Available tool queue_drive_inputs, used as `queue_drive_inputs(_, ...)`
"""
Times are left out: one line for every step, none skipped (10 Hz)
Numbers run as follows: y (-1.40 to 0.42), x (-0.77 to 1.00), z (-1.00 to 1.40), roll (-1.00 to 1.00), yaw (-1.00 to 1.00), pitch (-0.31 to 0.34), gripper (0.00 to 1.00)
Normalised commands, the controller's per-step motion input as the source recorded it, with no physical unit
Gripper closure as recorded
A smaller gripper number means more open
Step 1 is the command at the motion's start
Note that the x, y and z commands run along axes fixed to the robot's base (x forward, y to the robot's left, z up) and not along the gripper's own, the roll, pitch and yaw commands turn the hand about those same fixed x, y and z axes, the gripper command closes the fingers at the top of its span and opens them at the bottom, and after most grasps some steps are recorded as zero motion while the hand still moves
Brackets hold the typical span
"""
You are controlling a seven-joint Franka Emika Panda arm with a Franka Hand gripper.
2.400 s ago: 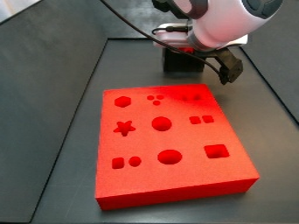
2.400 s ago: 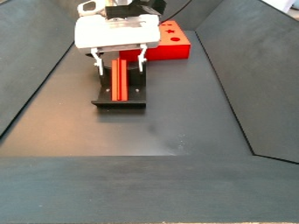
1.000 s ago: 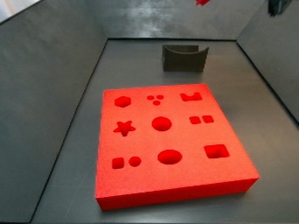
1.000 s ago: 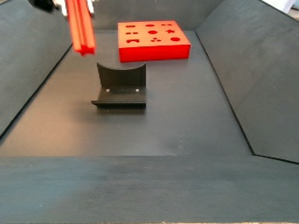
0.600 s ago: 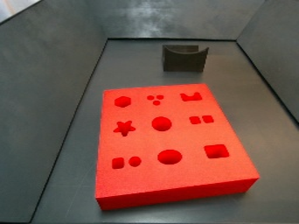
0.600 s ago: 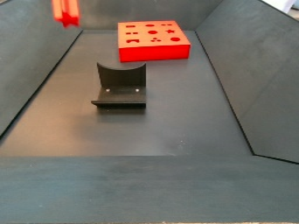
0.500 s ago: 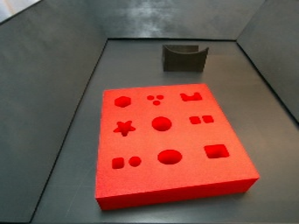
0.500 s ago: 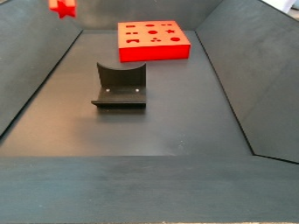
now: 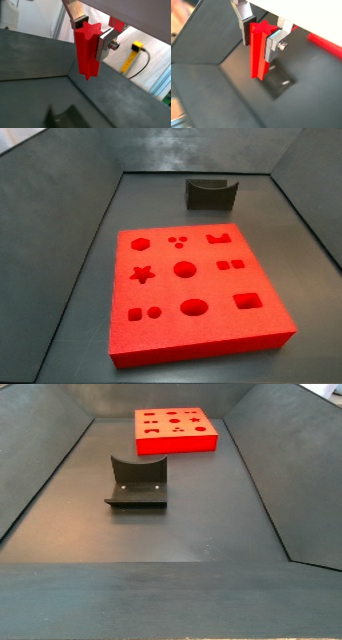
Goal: Pick up the star object. Move up. Place the star object on the fixture. Regrasp the star object. Move to above the board. Insert the star object.
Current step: Move to above the board.
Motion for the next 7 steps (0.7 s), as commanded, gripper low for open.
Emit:
queue_drive_inputs(-1.0,-0.83,0.28,-1.0,-0.22,-0.185,1.0)
queue_drive_inputs(-1.0,-0.85,0.28,-1.0,-0.23,-0.184,1.0)
queue_drive_inputs(-1.0,-0.88,0.28,-1.0,-0.24,-0.186,1.0)
queue_drive_inputs(-1.0,-0.91,0.28,-1.0,-0.24,-0.186,1.0)
queue_drive_inputs(-1.0,-0.96,0.28,-1.0,-0.25,-0.188,1.0)
queue_drive_inputs(-0.75,-0.77,0.21,-1.0,-0.24,-0.194,1.0)
queue_drive_inputs(-0.54,-0.59,0.15,-1.0,-0.24,-0.202,1.0)
